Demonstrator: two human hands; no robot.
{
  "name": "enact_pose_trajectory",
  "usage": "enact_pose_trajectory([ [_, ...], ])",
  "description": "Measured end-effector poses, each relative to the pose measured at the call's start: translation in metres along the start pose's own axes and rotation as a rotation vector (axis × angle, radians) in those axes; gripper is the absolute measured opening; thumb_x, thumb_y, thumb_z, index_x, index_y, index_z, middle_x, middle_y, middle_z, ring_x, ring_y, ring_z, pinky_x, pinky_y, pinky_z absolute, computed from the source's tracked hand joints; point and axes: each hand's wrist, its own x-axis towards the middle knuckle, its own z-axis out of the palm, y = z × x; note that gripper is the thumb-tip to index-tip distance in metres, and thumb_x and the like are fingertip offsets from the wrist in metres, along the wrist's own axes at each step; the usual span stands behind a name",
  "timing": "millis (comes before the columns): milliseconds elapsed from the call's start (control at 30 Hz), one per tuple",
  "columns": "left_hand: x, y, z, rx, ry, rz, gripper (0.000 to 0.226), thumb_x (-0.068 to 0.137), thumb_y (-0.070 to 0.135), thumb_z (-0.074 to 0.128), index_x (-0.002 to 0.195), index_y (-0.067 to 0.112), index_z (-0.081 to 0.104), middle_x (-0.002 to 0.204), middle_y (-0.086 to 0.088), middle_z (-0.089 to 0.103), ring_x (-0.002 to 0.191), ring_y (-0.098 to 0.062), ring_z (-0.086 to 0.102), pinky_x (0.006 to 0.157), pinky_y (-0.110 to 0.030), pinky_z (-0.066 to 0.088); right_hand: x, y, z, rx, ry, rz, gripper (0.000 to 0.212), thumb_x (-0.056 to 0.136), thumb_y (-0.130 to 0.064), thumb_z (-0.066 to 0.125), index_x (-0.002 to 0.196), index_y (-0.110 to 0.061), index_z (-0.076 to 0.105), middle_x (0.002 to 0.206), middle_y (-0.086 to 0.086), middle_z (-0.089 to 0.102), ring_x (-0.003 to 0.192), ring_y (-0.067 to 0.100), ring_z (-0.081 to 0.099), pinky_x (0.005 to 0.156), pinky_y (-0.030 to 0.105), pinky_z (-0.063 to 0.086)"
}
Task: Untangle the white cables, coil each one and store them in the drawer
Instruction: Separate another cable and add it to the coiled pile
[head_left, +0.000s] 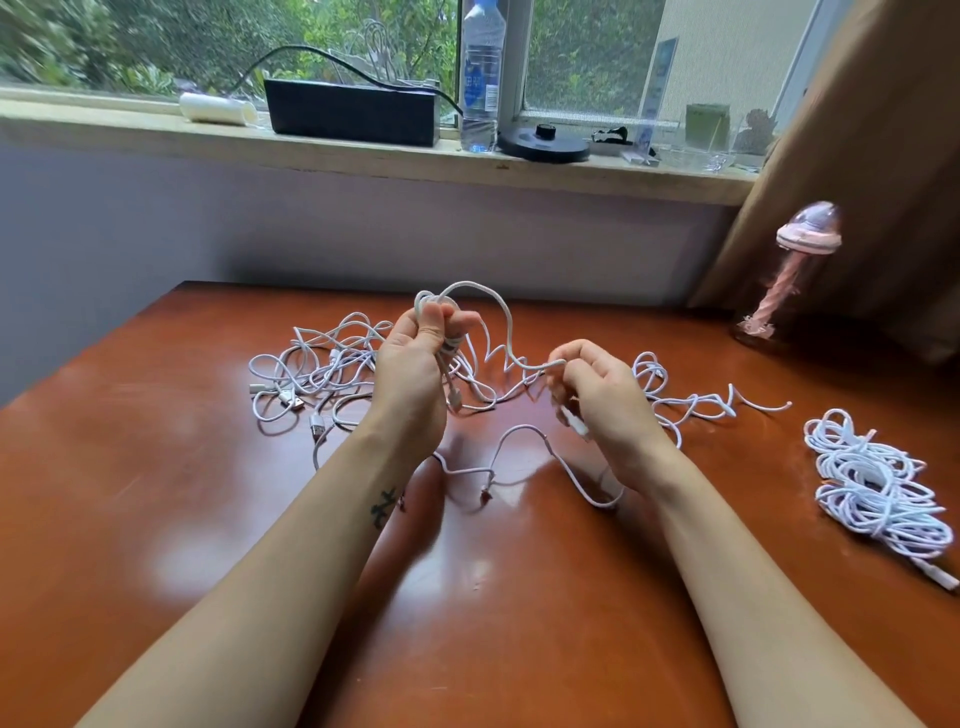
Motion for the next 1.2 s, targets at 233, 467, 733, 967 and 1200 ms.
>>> enact_pose_trajectory([
  [233, -0.010, -0.009, 0.002, 0.419, -0.111, 0.211, 0.023, 0.106, 0.019, 0.051, 0.086, 0.014, 0.061, 0.068, 0.001, 0.060, 0.080, -0.017, 0.060, 0.087, -0.029, 0.051, 0.000, -0.005, -0.008, 0.071, 0.014, -0.025, 0.035, 0.095, -0.037, 0.056, 0.069, -0.017, 0.045, 0.051, -0.006, 0.048, 0.061, 0.021, 0.050, 0.070, 0.036, 0.042],
  [467, -0.013, -0.014, 0.004, 0.436, -0.132, 0.153, 0.020, 0.103, 0.018, 0.056, 0.086, 0.017, 0.066, 0.077, 0.003, 0.068, 0.078, -0.010, 0.065, 0.082, -0.024, 0.052, 0.003, 0.001, -0.006, -0.049, 0.191, -0.124, 0.022, 0.102, -0.019, 0.058, 0.086, -0.018, 0.042, 0.066, 0.006, 0.053, 0.052, 0.012, 0.047, 0.048, 0.024, 0.042],
  [733, -0.017, -0.016, 0.009, 0.422, -0.179, 0.027, 0.021, 0.105, 0.019, 0.052, 0.089, 0.014, 0.065, 0.076, 0.005, 0.062, 0.065, -0.004, 0.055, 0.077, -0.028, 0.048, 0.005, 0.002, -0.010, -0.305, 0.274, -0.176, 0.008, 0.097, -0.021, 0.059, 0.097, -0.023, 0.066, 0.087, 0.000, 0.065, 0.064, -0.003, 0.051, 0.059, 0.013, 0.041],
  [967, -0.015, -0.016, 0.007, 0.572, -0.127, 0.079, 0.022, 0.107, 0.023, 0.049, 0.094, 0.014, 0.066, 0.072, 0.005, 0.058, 0.064, -0.008, 0.053, 0.066, -0.033, 0.048, 0.003, 0.002, -0.013, -0.475, 0.283, -0.171, 0.023, 0.105, -0.039, 0.043, 0.110, -0.028, 0.063, 0.116, -0.001, 0.045, 0.086, -0.004, 0.052, 0.086, 0.016, 0.042],
  [1200, -0.018, -0.011, 0.009, 0.777, -0.144, 0.274, 0.026, 0.107, 0.024, 0.049, 0.084, 0.029, 0.061, 0.103, -0.010, 0.062, 0.084, -0.017, 0.061, 0.064, -0.034, 0.051, 0.000, 0.005, -0.008, -0.485, 0.102, -0.200, 0.058, 0.097, -0.064, 0.020, 0.114, -0.030, 0.064, 0.108, -0.004, 0.057, 0.101, 0.012, 0.057, 0.096, 0.038, 0.044],
])
